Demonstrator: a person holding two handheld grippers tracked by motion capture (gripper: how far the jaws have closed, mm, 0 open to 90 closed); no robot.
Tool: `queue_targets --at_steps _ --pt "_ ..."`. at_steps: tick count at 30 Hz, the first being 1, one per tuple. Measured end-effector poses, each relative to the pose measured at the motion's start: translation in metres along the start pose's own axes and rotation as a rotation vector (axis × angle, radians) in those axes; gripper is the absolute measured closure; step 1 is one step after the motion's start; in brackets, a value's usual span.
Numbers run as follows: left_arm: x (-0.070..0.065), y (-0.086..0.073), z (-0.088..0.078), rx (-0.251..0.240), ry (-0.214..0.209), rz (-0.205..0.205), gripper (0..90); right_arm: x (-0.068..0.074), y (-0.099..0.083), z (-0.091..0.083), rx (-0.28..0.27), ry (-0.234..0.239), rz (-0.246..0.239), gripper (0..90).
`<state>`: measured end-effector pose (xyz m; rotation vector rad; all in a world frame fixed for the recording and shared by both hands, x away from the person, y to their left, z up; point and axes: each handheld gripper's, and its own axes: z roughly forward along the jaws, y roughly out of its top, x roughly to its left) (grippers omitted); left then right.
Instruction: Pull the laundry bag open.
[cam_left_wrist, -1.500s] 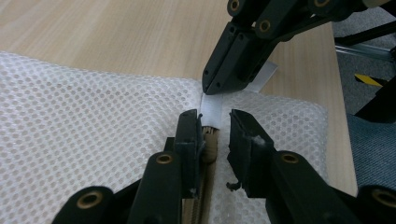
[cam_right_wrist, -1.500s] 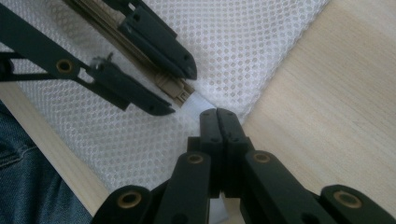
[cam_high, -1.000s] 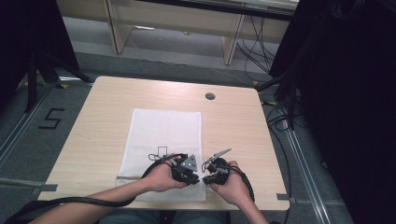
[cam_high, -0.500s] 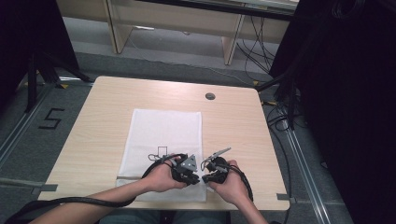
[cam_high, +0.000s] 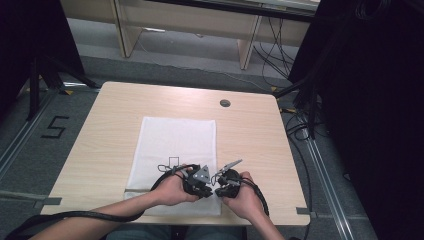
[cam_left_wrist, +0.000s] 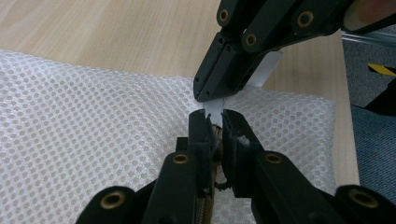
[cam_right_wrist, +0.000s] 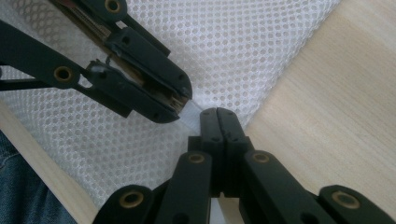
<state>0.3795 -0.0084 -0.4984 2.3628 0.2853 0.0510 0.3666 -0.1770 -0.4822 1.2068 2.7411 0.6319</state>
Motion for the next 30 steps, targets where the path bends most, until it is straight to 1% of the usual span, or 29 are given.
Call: queue_targets --at_steps 1,2,3,5,6,9,10,12,13,14,15,16,17,18,19,21,22,23,24,25,27,28,29,30 --pt "-0.0008 -0.0003 0.0002 -0.005 -0.001 -0.019 82.4 0.0 -0.0001 0.0003 -0.002 0.005 0.001 90.0" --pt "-0.0009 -0.0005 0.0001 -0.011 -0.002 -0.022 82.3 -0.0002 -0.0002 0.0003 -0.002 0.006 0.004 90.0" --pt "-0.0012 -0.0007 0.0002 -0.021 -0.005 -0.031 82.3 0.0001 -0.0004 -0.0001 0.007 0.005 0.024 90.0" --pt "-0.0012 -0.0016 0.0001 -0.016 -0.002 -0.024 82.4 -0.0007 -0.0007 -0.0003 0.006 0.012 0.025 90.0" --pt "-0.0007 -0.002 0.0001 -0.012 0.0 -0.014 82.3 -0.0005 -0.0006 -0.0003 0.006 0.009 0.027 90.0" --pt "-0.0016 -0.0027 -0.0001 -0.019 -0.005 -0.035 82.4 -0.0006 -0.0004 0.0001 0.006 0.008 0.023 90.0" --pt "-0.0013 -0.0026 -0.0008 -0.011 -0.006 -0.027 82.4 -0.0005 -0.0006 -0.0001 0.006 0.008 0.025 90.0" --pt "-0.0012 -0.0031 -0.0032 -0.011 -0.003 -0.021 82.4 -0.0005 -0.0009 -0.0007 0.012 0.009 0.023 90.0" --pt "-0.0007 -0.0032 -0.0051 -0.013 -0.005 -0.01 82.4 -0.0003 -0.0008 -0.0007 0.013 0.005 0.018 90.0" --pt "-0.0013 -0.0039 -0.0056 -0.019 -0.005 -0.02 82.4 0.0017 -0.0008 -0.0012 0.027 0.006 0.04 90.0" --pt "-0.0018 -0.0046 -0.0061 -0.021 -0.005 -0.027 82.4 0.0012 -0.0007 -0.0007 0.021 0.008 0.025 90.0" --pt "-0.0015 -0.005 -0.0062 -0.021 -0.004 -0.026 82.4 0.0002 -0.0009 -0.001 0.018 0.004 0.024 90.0" --pt "-0.0012 -0.0056 -0.0064 -0.02 -0.001 -0.021 82.4 -0.0013 -0.0011 -0.0006 0.01 0.012 0.017 90.0" --pt "-0.0007 -0.0063 -0.0067 -0.023 -0.004 -0.021 82.4 -0.0021 -0.0013 -0.0006 0.005 0.015 0.022 90.0" --pt "-0.0011 -0.0068 -0.0065 -0.027 -0.006 -0.032 82.4 -0.0017 -0.0017 -0.0014 0.015 0.012 0.049 90.0" --pt "-0.0013 -0.007 -0.0069 -0.026 -0.004 -0.034 82.4 -0.0016 -0.0016 -0.0012 0.014 0.012 0.044 90.0" --pt "-0.0015 -0.007 -0.0073 -0.022 -0.003 -0.03 82.4 -0.0026 -0.0014 -0.0002 0.0 0.013 0.013 90.0" --pt "-0.0011 -0.007 -0.0079 -0.023 -0.004 -0.021 82.4 -0.0023 -0.0012 -0.0002 0.002 0.013 0.01 90.0" --pt "-0.0008 -0.007 -0.0084 -0.023 -0.007 -0.02 82.4 -0.0019 -0.0013 -0.0003 0.003 0.011 0.014 90.0" --pt "-0.0015 -0.0074 -0.0089 -0.02 -0.003 -0.029 82.4 -0.0019 -0.0014 -0.0002 0.003 0.011 0.013 90.0" --pt "-0.0016 -0.008 -0.0096 -0.022 -0.001 -0.029 82.4 -0.0019 -0.0014 -0.0003 -0.001 0.009 0.008 90.0" --pt "-0.0019 -0.0085 -0.0097 -0.028 0.001 -0.034 82.4 -0.0017 -0.0013 -0.0004 0.0 0.009 0.008 90.0" --pt "-0.002 -0.0087 -0.0096 -0.031 -0.001 -0.035 82.4 0.0002 -0.0014 -0.0015 0.019 0.002 0.038 90.0" --pt "-0.0021 -0.0087 -0.0095 -0.031 -0.002 -0.037 82.4 0.0002 -0.0014 -0.0015 0.018 0.002 0.038 90.0"
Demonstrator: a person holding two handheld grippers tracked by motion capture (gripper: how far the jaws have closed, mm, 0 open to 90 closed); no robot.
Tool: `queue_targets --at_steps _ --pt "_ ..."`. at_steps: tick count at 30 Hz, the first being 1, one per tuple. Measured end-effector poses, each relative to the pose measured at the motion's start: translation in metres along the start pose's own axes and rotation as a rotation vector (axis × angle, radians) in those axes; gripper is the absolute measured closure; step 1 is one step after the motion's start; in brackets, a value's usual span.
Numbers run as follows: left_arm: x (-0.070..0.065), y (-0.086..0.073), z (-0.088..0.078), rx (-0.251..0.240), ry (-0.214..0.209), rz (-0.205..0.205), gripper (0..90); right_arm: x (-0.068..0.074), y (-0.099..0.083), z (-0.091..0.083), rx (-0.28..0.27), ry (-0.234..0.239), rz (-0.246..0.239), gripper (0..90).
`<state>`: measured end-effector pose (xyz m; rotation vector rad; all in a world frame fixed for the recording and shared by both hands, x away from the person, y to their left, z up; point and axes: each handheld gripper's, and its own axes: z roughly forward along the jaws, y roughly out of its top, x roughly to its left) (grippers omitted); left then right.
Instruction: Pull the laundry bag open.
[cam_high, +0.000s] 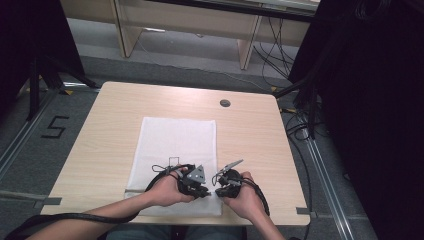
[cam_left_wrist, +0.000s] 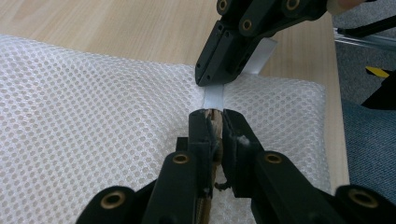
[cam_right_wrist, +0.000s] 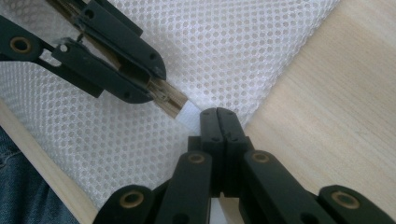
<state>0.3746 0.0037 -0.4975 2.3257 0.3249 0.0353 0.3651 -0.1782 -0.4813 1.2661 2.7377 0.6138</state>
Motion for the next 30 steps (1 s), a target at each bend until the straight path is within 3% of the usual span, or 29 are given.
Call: queue_targets --at_steps 2,3,7,12,16,18,23,28,30 --pt "0.0 0.0 0.0 0.002 0.0 0.003 82.4 -0.001 0.0 0.0 -0.005 0.004 -0.004 90.0" --pt "0.001 0.001 -0.001 0.003 0.001 0.02 82.4 -0.002 0.0 0.001 -0.02 0.007 -0.028 90.0" --pt "0.001 0.0 -0.002 0.003 0.001 0.021 82.4 -0.002 0.0 0.001 -0.023 0.01 -0.022 90.0" --pt "0.0 -0.002 -0.005 0.0 0.001 0.002 82.4 -0.002 0.0 0.001 -0.021 0.01 -0.027 90.0" --pt "0.001 -0.002 -0.006 -0.001 0.003 0.018 82.4 0.001 -0.001 0.0 0.003 0.014 0.029 90.0" --pt "0.0 -0.003 -0.006 0.0 0.002 0.006 82.4 0.0 0.0 0.0 0.001 0.011 0.022 90.0" --pt "0.0 -0.003 -0.008 0.009 0.006 0.026 82.4 -0.002 0.0 0.0 -0.005 0.007 0.001 90.0" --pt "-0.001 -0.004 -0.012 -0.001 0.015 0.022 82.4 0.001 0.0 0.0 0.006 0.013 0.025 90.0" --pt "0.0 -0.004 -0.012 0.006 0.013 0.022 82.4 -0.001 0.0 0.0 -0.002 0.006 0.001 90.0"
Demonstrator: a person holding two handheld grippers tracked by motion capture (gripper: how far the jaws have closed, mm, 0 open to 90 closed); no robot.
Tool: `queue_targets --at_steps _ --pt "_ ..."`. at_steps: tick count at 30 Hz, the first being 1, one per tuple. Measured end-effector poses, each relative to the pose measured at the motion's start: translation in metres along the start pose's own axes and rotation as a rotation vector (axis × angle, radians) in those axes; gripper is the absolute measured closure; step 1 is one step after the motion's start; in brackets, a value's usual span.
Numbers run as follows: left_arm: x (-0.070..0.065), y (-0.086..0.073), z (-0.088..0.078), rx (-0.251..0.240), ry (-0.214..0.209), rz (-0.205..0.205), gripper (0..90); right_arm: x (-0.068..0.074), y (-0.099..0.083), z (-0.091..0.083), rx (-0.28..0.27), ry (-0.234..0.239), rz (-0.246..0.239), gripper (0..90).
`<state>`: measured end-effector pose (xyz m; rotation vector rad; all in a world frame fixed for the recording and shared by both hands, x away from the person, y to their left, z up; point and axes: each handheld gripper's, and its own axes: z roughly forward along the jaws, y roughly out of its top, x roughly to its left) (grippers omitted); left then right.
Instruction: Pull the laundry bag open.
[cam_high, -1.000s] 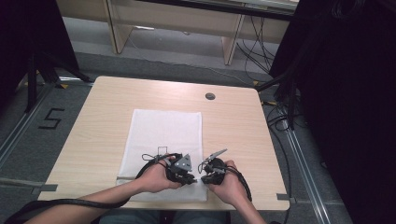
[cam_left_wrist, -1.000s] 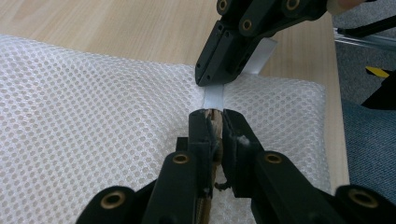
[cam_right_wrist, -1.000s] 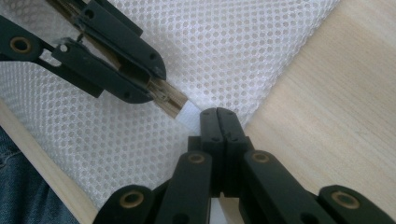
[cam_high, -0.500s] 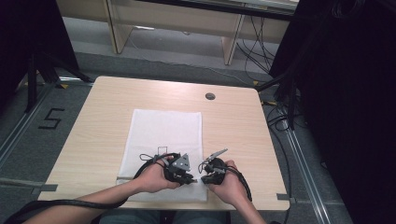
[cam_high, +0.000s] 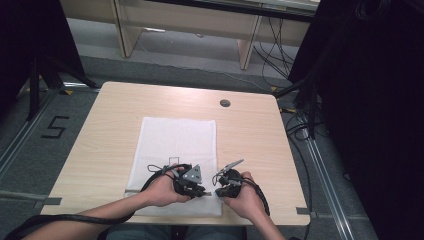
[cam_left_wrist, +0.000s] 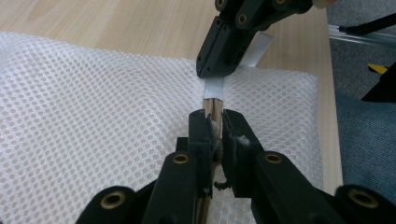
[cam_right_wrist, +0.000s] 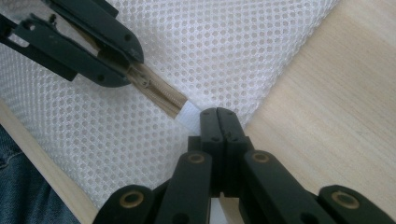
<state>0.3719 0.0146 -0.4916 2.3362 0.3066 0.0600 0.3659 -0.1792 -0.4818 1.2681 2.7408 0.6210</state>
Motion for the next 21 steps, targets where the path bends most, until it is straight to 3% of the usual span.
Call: queue_targets --at_steps 7,11,12,13,17,19,21 --pt "0.0002 -0.0006 -0.0009 -0.001 -0.005 -0.002 82.4 0.0 0.0 0.0 -0.001 0.0 0.001 90.0" --pt "0.0012 -0.0022 -0.0028 -0.006 -0.002 0.019 82.4 -0.0001 0.0001 0.0 0.001 0.001 -0.001 90.0" --pt "0.0015 -0.0029 -0.0041 0.009 0.0 0.02 82.4 0.0 0.0002 -0.0001 0.002 0.0 -0.001 90.0" --pt "0.0006 -0.0033 -0.0037 -0.007 -0.005 0.002 82.4 0.0 0.0002 0.0 0.0 0.0 -0.001 90.0" --pt "-0.0001 -0.0033 -0.0035 -0.008 -0.003 0.006 82.4 0.0 0.0001 -0.0001 0.0 -0.002 -0.003 90.0" --pt "-0.0004 -0.0035 -0.0043 -0.001 0.0 0.015 82.4 0.002 -0.0002 -0.0003 0.007 0.009 0.023 90.0" --pt "0.001 -0.004 -0.0066 0.005 0.002 0.029 82.4 -0.0001 0.0001 -0.0001 0.001 0.001 -0.002 90.0"
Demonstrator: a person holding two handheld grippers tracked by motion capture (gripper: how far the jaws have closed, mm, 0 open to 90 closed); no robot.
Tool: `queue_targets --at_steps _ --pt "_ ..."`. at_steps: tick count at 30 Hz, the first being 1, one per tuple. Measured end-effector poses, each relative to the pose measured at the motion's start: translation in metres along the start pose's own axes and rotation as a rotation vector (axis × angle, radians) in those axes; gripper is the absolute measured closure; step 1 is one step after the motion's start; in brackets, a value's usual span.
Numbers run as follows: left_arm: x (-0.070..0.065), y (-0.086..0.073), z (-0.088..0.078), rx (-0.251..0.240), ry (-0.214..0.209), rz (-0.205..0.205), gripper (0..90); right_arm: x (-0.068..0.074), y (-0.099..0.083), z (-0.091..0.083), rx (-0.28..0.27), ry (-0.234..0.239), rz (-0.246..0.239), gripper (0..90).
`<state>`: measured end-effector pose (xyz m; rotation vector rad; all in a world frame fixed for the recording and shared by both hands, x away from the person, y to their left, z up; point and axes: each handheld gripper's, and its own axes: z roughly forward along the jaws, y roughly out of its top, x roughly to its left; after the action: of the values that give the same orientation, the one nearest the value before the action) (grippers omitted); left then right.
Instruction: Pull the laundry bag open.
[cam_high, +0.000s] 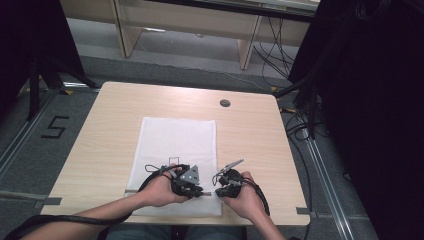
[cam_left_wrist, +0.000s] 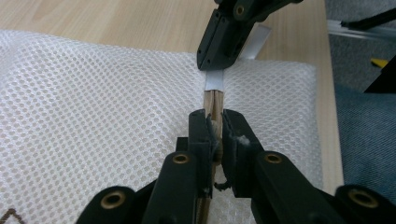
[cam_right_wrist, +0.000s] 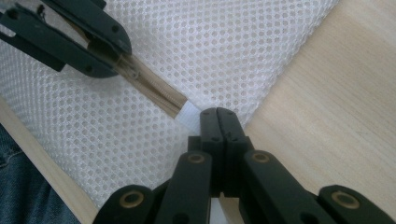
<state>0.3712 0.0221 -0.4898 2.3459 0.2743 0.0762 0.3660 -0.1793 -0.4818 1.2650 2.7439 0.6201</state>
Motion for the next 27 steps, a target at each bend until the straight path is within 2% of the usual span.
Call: queue_targets --at_steps 1,2,3,6,7,10,12,15,16,19,22,23,25,26,27 --pt "-0.001 -0.0006 -0.0002 -0.007 0.001 -0.016 82.4 -0.0001 0.0 0.0 -0.001 0.0 0.0 90.0" --pt "0.0 -0.0008 -0.0013 -0.008 0.001 -0.008 82.4 -0.0002 0.0 -0.0001 -0.001 0.0 0.0 90.0" --pt "-0.0005 -0.0013 -0.0012 -0.015 -0.003 -0.023 82.4 -0.0002 0.0001 -0.0001 -0.001 0.0 0.002 90.0" --pt "-0.0001 -0.0015 -0.0007 -0.011 0.001 -0.004 82.4 0.0 0.0 0.0 -0.001 -0.001 -0.001 90.0" --pt "-0.0008 -0.002 -0.0005 -0.011 -0.001 -0.02 82.4 0.0001 0.0 -0.0001 0.0 -0.003 -0.001 90.0" --pt "-0.0008 -0.0021 -0.0007 -0.014 -0.004 -0.02 82.4 0.0001 0.0 0.001 -0.012 0.01 -0.011 90.0" --pt "-0.001 -0.0022 -0.0007 -0.014 -0.004 -0.021 82.4 0.001 -0.0002 0.0001 0.001 0.007 0.009 90.0" --pt "-0.0003 -0.0033 -0.0021 -0.007 0.0 -0.01 82.4 -0.0012 0.0 0.0009 -0.015 0.005 -0.027 90.0" --pt "-0.0004 -0.0039 -0.0025 -0.011 -0.002 -0.027 82.4 -0.0002 -0.0002 0.0009 -0.013 0.01 -0.013 90.0" --pt "0.0008 -0.0052 -0.0042 -0.011 -0.001 -0.018 82.4 -0.0004 0.0 0.0007 -0.013 0.008 -0.018 90.0" --pt "0.0003 -0.0064 -0.0048 -0.012 -0.005 -0.029 82.4 0.0001 -0.0001 0.0008 -0.009 0.01 -0.007 90.0" --pt "0.0004 -0.0065 -0.0049 -0.008 -0.003 -0.023 82.4 -0.0004 -0.0001 0.0007 -0.014 0.008 -0.017 90.0" --pt "-0.0004 -0.0065 -0.0046 -0.013 -0.004 -0.025 82.4 0.0006 -0.0002 0.0005 -0.005 0.009 0.002 90.0" --pt "-0.0004 -0.0065 -0.0047 -0.012 -0.004 -0.025 82.4 -0.0013 0.0001 0.001 -0.015 0.005 -0.028 90.0" --pt "-0.0003 -0.0065 -0.0049 -0.011 -0.005 -0.023 82.4 -0.0014 0.0 0.0011 -0.019 0.005 -0.033 90.0"
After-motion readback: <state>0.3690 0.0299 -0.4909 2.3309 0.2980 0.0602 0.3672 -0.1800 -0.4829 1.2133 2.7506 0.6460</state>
